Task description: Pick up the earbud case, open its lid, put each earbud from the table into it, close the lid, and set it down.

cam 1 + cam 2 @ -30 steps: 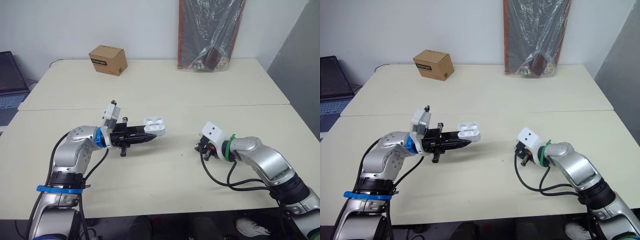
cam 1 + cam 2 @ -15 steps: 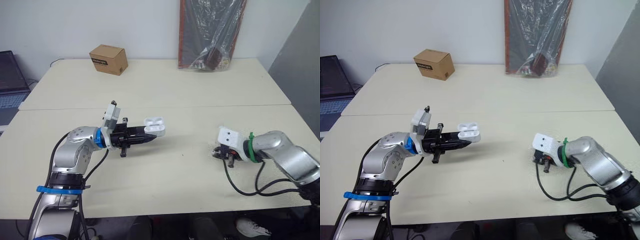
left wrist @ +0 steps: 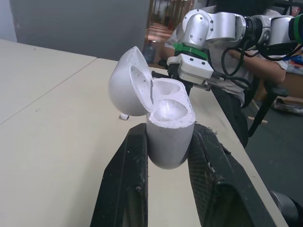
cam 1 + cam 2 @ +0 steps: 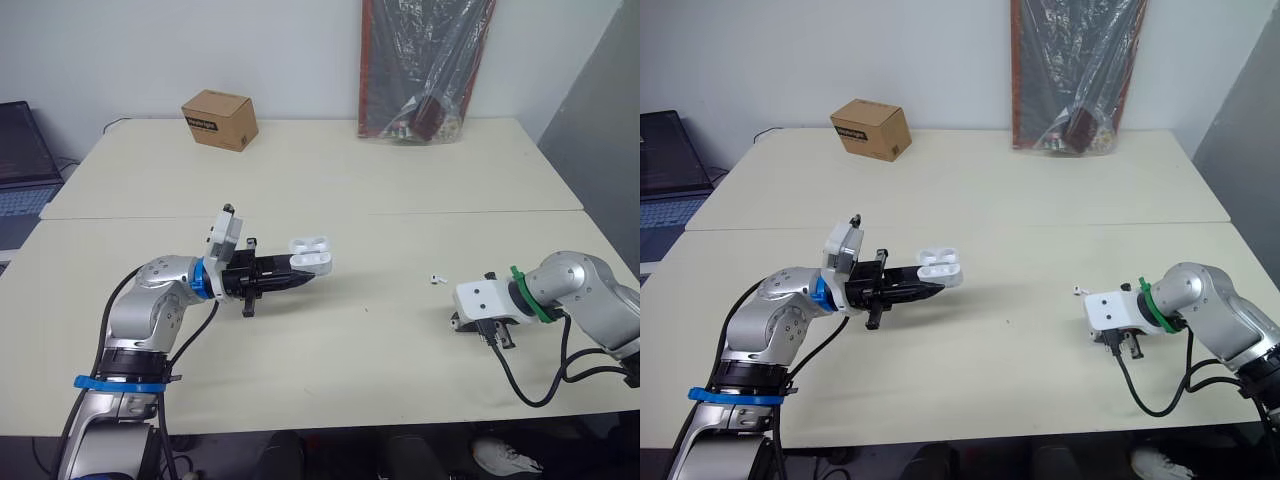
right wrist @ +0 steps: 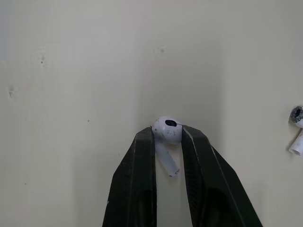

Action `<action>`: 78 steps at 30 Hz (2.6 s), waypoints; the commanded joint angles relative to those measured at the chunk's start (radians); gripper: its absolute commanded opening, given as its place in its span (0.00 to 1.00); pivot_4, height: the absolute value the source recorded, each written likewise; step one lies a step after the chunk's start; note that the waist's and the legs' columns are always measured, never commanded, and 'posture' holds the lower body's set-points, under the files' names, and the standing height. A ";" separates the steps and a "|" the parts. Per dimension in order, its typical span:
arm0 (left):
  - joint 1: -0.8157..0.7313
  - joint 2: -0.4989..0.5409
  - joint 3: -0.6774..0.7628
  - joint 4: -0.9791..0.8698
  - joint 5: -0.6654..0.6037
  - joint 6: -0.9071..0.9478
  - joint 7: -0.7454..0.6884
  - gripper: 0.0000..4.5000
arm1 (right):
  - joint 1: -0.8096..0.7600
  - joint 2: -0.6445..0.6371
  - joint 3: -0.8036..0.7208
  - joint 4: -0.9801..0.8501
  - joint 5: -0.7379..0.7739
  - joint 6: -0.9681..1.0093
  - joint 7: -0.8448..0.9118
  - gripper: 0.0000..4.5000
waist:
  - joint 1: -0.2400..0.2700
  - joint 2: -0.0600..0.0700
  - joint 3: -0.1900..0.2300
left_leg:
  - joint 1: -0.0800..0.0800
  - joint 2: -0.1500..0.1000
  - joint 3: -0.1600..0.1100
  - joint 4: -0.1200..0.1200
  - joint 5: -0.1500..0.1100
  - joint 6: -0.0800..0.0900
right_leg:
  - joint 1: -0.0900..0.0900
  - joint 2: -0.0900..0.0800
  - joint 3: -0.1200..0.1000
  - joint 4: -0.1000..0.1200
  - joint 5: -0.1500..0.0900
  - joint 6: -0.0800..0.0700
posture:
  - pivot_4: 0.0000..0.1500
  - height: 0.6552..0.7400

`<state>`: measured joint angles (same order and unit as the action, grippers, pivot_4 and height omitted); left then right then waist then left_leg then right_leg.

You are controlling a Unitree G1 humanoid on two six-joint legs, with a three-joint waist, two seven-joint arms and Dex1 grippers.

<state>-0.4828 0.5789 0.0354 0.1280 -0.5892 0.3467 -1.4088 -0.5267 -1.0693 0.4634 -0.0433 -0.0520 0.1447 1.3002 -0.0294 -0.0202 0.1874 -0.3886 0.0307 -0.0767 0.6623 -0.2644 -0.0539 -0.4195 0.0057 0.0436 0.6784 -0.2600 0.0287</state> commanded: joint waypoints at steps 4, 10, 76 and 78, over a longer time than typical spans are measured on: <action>0.001 0.005 0.023 -0.034 -0.022 -0.002 0.002 0.19 | 0.006 0.004 -0.003 0.063 -0.062 -0.018 0.062 0.17 | 0.000 0.000 0.000 | 0.003 0.000 0.000 0.000 0.000 0.000 | 0.002 0.000 0.000 0.000 0.000 0.000 | 1.00 1.00; 0.002 0.000 0.022 -0.035 -0.023 -0.004 0.004 0.19 | 0.009 0.005 -0.020 0.015 -0.073 0.062 0.098 0.63 | 0.000 0.000 0.000 | 0.006 0.000 0.000 0.000 0.000 0.000 | 0.006 0.000 0.000 0.000 0.000 0.000 | 1.00 1.00; 0.014 -0.023 0.009 -0.035 -0.010 -0.015 0.017 0.19 | -0.392 0.106 0.298 -0.388 0.358 1.470 -0.444 0.66 | -0.003 0.001 0.000 | 0.001 0.000 0.000 -0.001 0.000 0.000 | -0.001 0.000 0.000 0.000 0.000 0.000 | 1.00 1.00; 0.013 -0.023 0.009 -0.034 -0.010 -0.015 0.016 0.19 | -0.393 0.108 0.296 -0.386 0.373 1.470 -0.459 0.58 | -0.003 0.001 0.001 | 0.001 0.000 0.000 -0.001 0.000 0.000 | -0.001 0.000 0.000 0.000 0.000 0.000 | 1.00 1.00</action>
<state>-0.4637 0.5508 0.0353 0.1234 -0.5898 0.3420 -1.3873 -0.9008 -0.9514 0.7680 -0.4125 0.2997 1.6088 0.8548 -0.0328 -0.0194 0.1879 -0.3879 0.0306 -0.0768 0.6610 -0.2646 -0.0539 -0.4205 0.0055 0.0436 0.6786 -0.2601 0.0287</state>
